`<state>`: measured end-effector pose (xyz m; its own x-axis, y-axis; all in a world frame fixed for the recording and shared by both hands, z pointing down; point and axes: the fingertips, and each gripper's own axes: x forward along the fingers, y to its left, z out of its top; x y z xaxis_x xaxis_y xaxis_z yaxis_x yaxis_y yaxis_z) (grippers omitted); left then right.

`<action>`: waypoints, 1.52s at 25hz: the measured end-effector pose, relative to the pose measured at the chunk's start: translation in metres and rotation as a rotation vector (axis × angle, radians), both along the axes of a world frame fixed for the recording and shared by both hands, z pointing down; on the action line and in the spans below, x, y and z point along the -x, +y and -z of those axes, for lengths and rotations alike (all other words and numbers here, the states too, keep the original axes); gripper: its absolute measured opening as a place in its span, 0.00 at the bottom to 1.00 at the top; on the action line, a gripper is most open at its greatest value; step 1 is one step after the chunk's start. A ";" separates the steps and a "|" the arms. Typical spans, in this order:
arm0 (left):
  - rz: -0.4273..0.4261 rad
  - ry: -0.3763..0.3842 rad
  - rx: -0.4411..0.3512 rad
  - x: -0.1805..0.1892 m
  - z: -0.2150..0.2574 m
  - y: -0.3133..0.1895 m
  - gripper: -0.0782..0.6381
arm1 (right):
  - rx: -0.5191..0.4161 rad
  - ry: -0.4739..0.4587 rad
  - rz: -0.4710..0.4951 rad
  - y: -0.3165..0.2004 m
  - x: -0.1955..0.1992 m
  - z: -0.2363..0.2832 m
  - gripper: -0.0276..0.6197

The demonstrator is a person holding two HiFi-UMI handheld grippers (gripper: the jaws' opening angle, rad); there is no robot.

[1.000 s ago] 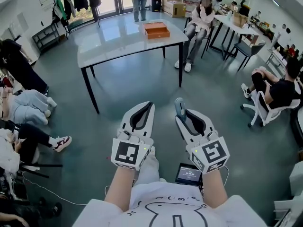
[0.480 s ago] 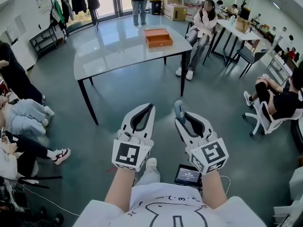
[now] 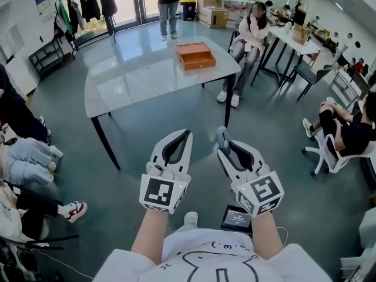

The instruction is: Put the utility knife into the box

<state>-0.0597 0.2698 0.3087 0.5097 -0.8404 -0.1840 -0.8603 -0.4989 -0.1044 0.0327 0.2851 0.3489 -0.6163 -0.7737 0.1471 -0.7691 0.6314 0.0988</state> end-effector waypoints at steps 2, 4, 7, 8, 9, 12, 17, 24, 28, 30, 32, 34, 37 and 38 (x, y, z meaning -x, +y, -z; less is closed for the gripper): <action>-0.005 -0.002 -0.001 0.004 0.001 -0.014 0.13 | 0.002 -0.001 -0.006 -0.013 0.005 0.000 0.24; -0.007 -0.001 0.001 0.008 0.001 -0.026 0.13 | 0.005 -0.005 -0.012 -0.025 0.009 0.000 0.24; -0.012 0.006 0.009 0.010 -0.003 -0.042 0.13 | 0.009 -0.009 -0.016 -0.040 0.010 -0.002 0.24; -0.015 0.005 0.010 0.009 -0.004 -0.047 0.13 | 0.010 -0.010 -0.016 -0.045 0.010 -0.002 0.24; -0.018 0.003 0.014 0.008 -0.006 -0.051 0.13 | 0.012 -0.011 -0.017 -0.050 0.009 -0.002 0.24; -0.022 0.005 0.028 0.005 -0.008 -0.066 0.13 | 0.018 -0.018 -0.019 -0.065 0.005 -0.003 0.24; -0.027 0.010 0.036 -0.003 -0.009 -0.098 0.13 | 0.023 -0.025 -0.024 -0.096 -0.004 -0.005 0.24; -0.011 0.007 0.048 -0.013 -0.009 -0.154 0.13 | 0.023 -0.029 -0.004 -0.155 -0.014 -0.003 0.24; -0.001 0.009 0.046 -0.019 -0.007 -0.190 0.13 | 0.014 -0.038 0.009 -0.192 -0.020 -0.001 0.24; 0.001 0.002 0.045 -0.023 -0.008 -0.206 0.13 | 0.015 -0.044 0.017 -0.209 -0.023 -0.002 0.24; 0.002 -0.017 0.047 -0.027 -0.010 -0.222 0.13 | 0.018 -0.050 0.024 -0.225 -0.025 -0.003 0.24; 0.002 -0.029 0.045 -0.031 -0.009 -0.240 0.13 | 0.019 -0.055 0.027 -0.242 -0.028 -0.003 0.24; 0.009 -0.030 0.052 -0.036 -0.011 -0.270 0.13 | 0.028 -0.059 0.030 -0.272 -0.035 -0.006 0.24; 0.012 -0.028 0.058 -0.038 -0.012 -0.279 0.13 | 0.032 -0.059 0.034 -0.281 -0.037 -0.008 0.24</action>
<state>-0.0215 -0.0088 0.3210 0.5036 -0.8555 -0.1204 -0.8636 -0.4942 -0.1002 0.0693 0.0043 0.3568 -0.6505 -0.7476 0.1342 -0.7510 0.6594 0.0334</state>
